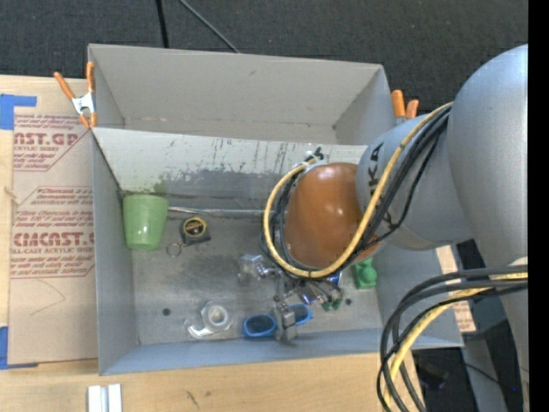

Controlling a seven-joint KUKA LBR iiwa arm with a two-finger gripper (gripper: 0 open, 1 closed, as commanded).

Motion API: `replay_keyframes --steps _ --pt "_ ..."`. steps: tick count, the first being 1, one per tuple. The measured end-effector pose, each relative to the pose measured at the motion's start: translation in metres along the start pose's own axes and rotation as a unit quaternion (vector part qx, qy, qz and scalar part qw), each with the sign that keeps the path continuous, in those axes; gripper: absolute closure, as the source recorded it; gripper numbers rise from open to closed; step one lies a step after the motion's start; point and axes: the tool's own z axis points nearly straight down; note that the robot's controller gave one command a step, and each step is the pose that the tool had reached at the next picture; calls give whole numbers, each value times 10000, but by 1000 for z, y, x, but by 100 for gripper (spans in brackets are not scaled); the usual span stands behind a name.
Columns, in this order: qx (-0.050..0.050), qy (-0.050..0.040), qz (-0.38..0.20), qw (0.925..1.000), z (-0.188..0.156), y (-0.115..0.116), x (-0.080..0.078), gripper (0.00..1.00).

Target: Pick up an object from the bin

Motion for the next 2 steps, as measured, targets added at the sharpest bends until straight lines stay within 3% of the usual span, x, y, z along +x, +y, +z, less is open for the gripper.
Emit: replay_keyframes --steps 1,2 --pt "0 -25 -2727 9621 -2 12 8 0" --pt "-15 5 -2716 9624 -1 12 10 100"
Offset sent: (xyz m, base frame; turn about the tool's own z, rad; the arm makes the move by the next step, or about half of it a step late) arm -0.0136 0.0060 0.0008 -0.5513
